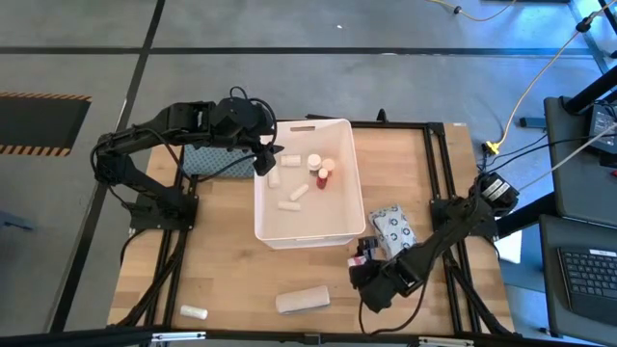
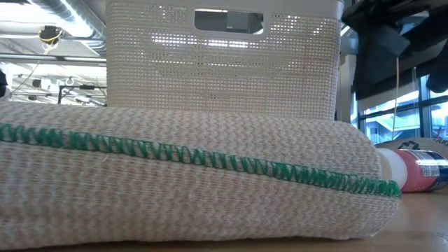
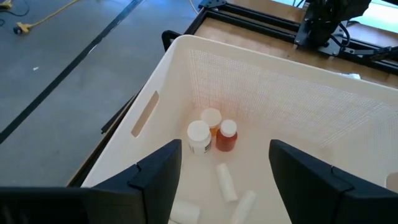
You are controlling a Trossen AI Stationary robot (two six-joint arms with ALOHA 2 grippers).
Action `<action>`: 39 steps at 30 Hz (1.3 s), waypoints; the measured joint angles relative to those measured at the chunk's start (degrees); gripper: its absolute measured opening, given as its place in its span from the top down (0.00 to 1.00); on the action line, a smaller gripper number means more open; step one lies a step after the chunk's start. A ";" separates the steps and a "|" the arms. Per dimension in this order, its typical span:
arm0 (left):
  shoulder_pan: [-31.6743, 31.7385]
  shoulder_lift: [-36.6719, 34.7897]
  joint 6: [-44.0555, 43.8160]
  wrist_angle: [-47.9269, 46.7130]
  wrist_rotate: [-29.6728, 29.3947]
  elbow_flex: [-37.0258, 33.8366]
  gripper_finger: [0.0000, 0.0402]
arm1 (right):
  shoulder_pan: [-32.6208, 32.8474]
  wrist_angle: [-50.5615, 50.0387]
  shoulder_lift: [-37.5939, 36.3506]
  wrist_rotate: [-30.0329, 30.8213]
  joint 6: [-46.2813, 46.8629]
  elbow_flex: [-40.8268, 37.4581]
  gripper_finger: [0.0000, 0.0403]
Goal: Pick & place medical supplies in basket/bin
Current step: Put the pink medicine bottle into the white bin
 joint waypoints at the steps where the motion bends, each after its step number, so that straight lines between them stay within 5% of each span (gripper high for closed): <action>1: 0.00 -0.02 0.00 0.00 0.00 0.00 0.42 | -0.10 1.13 0.00 -0.29 -1.17 -0.49 0.15; 19: 0.00 0.00 0.18 0.00 -0.03 0.00 0.42 | -2.78 17.55 0.00 -3.51 -8.55 -13.81 0.26; 39: 0.00 2.98 0.24 -2.06 -0.48 -0.09 0.42 | -6.28 20.83 0.65 -8.58 -13.41 -15.00 0.46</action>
